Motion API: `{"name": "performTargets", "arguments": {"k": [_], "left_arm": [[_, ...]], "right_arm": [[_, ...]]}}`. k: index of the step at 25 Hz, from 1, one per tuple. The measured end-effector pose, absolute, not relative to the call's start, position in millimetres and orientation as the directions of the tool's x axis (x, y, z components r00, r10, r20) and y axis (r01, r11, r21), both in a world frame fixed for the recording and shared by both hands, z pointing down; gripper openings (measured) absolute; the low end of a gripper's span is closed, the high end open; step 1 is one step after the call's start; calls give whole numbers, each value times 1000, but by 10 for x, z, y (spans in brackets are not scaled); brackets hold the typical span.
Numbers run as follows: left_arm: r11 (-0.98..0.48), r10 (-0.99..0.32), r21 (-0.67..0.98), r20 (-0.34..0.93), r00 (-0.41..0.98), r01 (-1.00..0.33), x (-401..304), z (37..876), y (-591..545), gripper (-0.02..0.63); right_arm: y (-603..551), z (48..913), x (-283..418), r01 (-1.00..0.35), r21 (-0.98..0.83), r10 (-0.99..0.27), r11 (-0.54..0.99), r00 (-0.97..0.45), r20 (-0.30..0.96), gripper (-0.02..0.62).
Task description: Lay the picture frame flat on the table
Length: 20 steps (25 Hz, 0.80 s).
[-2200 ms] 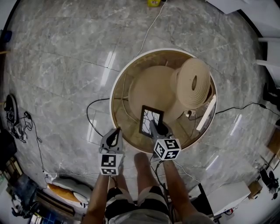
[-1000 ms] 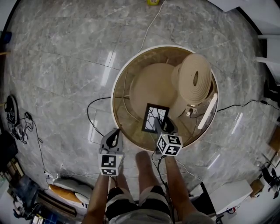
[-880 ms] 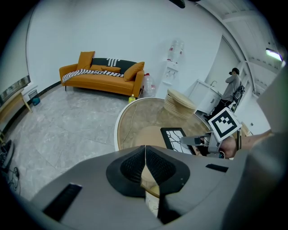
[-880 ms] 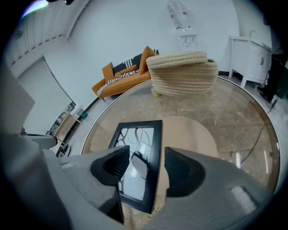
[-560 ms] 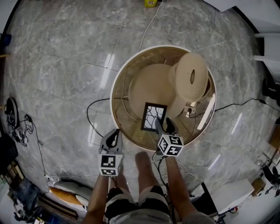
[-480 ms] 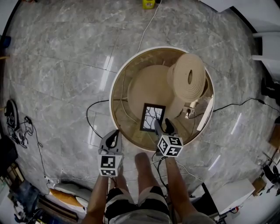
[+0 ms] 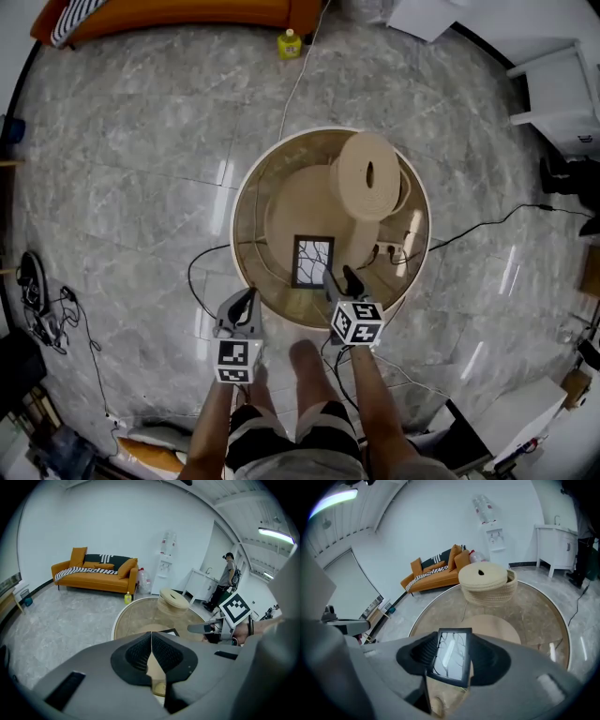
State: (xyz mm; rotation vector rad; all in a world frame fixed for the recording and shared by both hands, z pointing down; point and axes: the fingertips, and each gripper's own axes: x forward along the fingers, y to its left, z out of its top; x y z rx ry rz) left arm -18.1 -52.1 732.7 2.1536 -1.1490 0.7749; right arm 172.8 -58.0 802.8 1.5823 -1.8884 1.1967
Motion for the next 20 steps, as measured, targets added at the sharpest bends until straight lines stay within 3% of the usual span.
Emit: {"name": "performTargets", "arguments": {"k": [20], "left_arm": [[-626, -605, 123, 548, 578, -770, 115, 5327, -634, 21]], "right_arm": [[-489, 5537, 1721, -978, -188, -805, 94, -186, 564, 93]]}}
